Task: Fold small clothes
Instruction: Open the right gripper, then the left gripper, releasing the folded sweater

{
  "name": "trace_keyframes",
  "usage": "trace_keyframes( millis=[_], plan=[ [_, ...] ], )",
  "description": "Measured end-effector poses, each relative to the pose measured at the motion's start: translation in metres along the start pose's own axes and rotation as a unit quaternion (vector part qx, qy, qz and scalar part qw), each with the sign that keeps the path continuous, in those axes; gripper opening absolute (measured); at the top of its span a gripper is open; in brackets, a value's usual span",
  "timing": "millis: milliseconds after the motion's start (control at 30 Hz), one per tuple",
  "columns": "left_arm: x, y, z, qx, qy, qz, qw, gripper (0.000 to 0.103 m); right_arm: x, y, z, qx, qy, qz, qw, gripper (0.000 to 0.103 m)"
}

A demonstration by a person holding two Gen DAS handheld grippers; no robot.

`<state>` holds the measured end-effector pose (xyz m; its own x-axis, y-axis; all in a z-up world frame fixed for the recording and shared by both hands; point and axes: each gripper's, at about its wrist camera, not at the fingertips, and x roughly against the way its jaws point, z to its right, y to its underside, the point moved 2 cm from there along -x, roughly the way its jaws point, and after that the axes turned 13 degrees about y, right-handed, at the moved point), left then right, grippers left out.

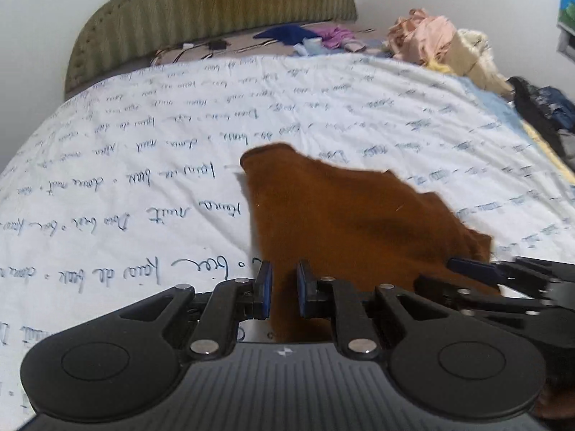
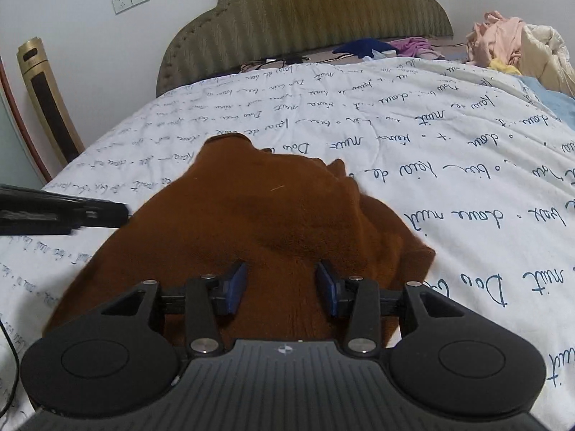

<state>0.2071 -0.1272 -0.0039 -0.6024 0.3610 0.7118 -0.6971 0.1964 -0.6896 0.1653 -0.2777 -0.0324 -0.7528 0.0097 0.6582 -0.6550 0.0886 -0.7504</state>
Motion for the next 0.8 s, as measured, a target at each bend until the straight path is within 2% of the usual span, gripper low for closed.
trace_keyframes(
  millis=[100,167,267,333,400,467,533,600,667,800],
  plan=[
    [-0.016,0.008,0.003,-0.003,-0.020,0.000,0.9998,0.014,-0.003,-0.001,0.000,-0.002,-0.002,-0.002,1.000,0.044],
    [-0.013,0.010,0.004,-0.003,-0.028,0.006,0.9996,0.014,0.001,-0.003,-0.002,0.004,-0.002,0.001,1.000,0.046],
    [0.002,0.012,0.004,-0.005,-0.029,0.014,0.9995,0.014,0.025,-0.007,-0.002,-0.010,-0.003,0.032,0.999,0.048],
    [0.013,0.014,0.002,0.004,-0.030,0.018,0.9994,0.014,0.049,-0.008,-0.003,-0.019,0.001,0.066,0.998,0.055],
    [0.028,0.019,-0.001,0.021,-0.031,0.022,0.9991,0.016,0.072,-0.005,-0.006,-0.020,0.013,0.092,0.996,0.078],
    [0.043,0.028,-0.001,0.032,-0.027,0.024,0.9988,0.018,0.088,0.000,-0.010,-0.022,0.031,0.106,0.994,0.083],
    [0.057,0.039,0.001,0.038,-0.032,0.027,0.9984,0.029,0.104,0.009,-0.018,-0.025,0.042,0.113,0.992,0.083],
    [0.072,0.050,0.005,0.035,-0.043,0.037,0.9978,0.057,0.116,0.020,-0.024,-0.042,0.042,0.114,0.992,0.085],
    [0.091,0.063,0.010,0.026,-0.060,0.059,0.9961,0.075,0.124,0.031,-0.029,-0.053,0.034,0.113,0.992,0.086],
    [0.127,0.085,0.017,0.023,-0.073,0.086,0.9933,0.078,0.134,0.050,-0.042,-0.048,0.030,0.104,0.993,0.088]
  ],
)
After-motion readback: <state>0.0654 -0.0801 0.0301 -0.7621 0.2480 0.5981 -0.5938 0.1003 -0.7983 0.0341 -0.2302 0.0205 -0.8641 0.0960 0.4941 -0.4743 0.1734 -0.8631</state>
